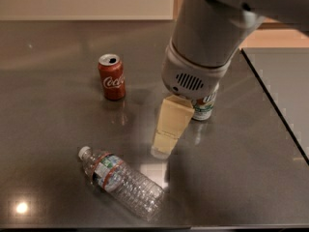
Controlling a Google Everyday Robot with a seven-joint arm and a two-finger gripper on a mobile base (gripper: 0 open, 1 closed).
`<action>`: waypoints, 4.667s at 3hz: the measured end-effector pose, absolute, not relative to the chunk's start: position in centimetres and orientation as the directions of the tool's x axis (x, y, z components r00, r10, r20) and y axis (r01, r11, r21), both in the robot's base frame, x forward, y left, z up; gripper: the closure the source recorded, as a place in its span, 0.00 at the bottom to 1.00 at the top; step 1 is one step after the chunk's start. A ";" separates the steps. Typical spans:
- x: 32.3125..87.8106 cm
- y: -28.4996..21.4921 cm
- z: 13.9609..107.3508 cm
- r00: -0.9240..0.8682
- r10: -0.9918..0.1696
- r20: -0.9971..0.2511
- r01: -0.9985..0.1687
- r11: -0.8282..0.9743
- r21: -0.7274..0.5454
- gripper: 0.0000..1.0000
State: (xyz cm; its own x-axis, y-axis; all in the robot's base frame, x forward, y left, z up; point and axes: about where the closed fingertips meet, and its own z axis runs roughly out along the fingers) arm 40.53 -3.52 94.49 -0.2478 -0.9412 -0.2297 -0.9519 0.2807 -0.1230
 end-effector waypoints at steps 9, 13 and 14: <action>34.5 10.0 83.2 -0.231 -0.971 -0.066 -0.972 0.233 -0.019 0.42; 37.8 9.6 92.5 -0.069 -0.908 -0.414 -0.993 0.100 -0.056 1.00; 38.6 9.7 94.9 0.000 -0.828 -0.561 -0.996 0.050 -0.074 1.00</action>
Offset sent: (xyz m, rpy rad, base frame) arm -0.0573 0.0768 -0.0732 -0.0230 0.1214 -0.0242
